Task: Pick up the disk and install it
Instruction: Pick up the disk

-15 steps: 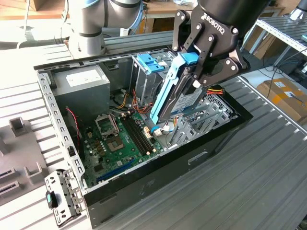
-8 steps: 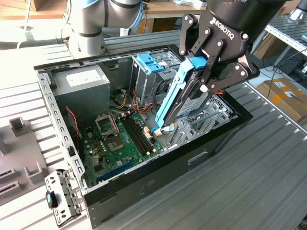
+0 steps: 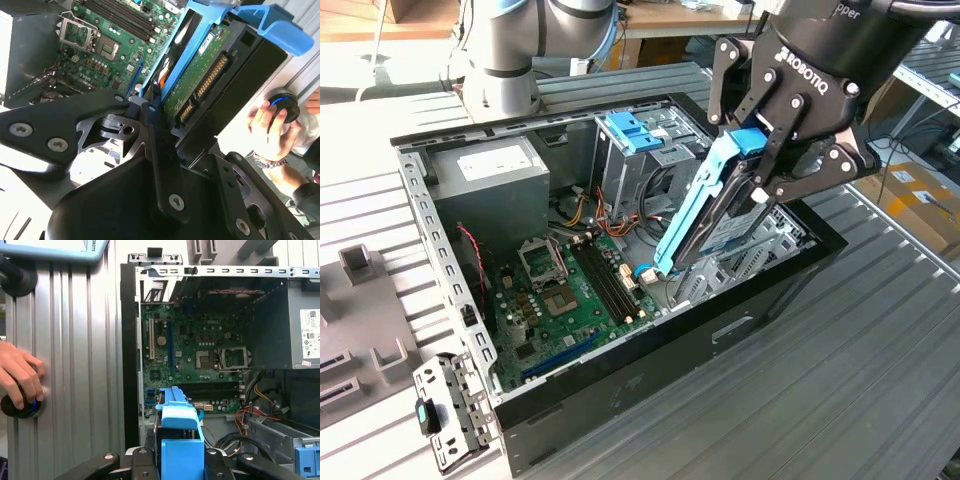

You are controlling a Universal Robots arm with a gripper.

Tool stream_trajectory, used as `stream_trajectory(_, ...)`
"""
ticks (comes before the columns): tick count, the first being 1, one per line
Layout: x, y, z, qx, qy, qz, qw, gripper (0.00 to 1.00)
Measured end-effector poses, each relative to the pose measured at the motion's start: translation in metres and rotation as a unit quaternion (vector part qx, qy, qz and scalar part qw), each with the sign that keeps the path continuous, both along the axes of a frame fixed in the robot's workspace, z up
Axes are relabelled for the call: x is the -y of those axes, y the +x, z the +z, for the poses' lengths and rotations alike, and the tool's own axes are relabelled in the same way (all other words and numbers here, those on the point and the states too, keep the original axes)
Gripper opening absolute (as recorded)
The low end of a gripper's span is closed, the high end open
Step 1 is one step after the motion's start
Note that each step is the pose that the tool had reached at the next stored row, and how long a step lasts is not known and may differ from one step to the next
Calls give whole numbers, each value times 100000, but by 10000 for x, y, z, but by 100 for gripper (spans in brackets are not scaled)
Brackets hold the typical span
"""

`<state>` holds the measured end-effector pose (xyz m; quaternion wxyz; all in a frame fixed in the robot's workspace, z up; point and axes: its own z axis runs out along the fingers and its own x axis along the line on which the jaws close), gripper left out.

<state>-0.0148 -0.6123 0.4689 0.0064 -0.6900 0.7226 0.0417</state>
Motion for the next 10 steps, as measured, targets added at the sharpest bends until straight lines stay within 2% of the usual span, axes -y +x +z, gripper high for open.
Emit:
stream_trajectory(6, 108, 86, -6, -39, 30, -157, 100000, 36)
stream_trajectory(10, 151, 168, -7, -81, 40, -172, 100000, 36)
